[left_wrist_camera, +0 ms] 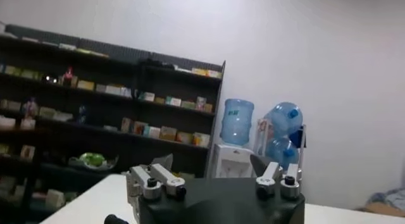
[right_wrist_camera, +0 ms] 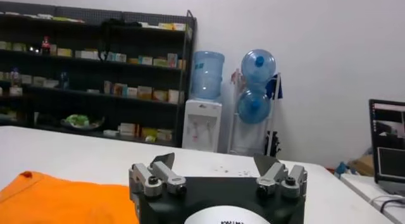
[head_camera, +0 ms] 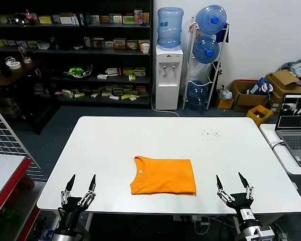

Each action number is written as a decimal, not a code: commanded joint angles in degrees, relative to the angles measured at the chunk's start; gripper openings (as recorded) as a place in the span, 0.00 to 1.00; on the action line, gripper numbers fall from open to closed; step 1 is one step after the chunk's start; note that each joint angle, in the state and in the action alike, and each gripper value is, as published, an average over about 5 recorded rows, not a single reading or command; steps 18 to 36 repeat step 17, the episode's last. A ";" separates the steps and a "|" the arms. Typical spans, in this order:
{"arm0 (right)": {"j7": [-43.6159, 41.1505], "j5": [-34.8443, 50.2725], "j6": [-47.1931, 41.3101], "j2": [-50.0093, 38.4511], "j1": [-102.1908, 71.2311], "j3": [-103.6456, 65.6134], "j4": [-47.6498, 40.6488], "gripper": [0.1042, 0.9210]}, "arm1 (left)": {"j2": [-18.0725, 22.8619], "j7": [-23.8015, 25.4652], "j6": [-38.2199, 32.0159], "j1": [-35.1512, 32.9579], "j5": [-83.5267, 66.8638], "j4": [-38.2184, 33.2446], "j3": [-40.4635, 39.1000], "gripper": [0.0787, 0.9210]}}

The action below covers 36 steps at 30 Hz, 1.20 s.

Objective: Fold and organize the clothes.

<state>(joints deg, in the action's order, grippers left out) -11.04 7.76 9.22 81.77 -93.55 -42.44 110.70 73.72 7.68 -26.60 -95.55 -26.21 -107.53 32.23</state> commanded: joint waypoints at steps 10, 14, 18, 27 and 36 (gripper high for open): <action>-3.24 -6.82 9.11 8.07 -1.29 -0.94 -2.54 0.88 | 8.24 6.36 -3.26 -3.99 7.45 -1.04 3.32 0.88; -3.16 -6.50 8.60 7.86 -1.10 -0.77 -2.46 0.88 | 8.86 5.84 -3.14 -4.26 7.93 -1.20 2.70 0.88; -3.10 -6.22 8.24 7.75 -1.07 -0.76 -2.46 0.88 | 9.03 5.68 -3.16 -4.51 8.15 -1.16 2.30 0.88; -3.10 -6.22 8.24 7.75 -1.07 -0.76 -2.46 0.88 | 9.03 5.68 -3.16 -4.51 8.15 -1.16 2.30 0.88; -3.10 -6.22 8.24 7.75 -1.07 -0.76 -2.46 0.88 | 9.03 5.68 -3.16 -4.51 8.15 -1.16 2.30 0.88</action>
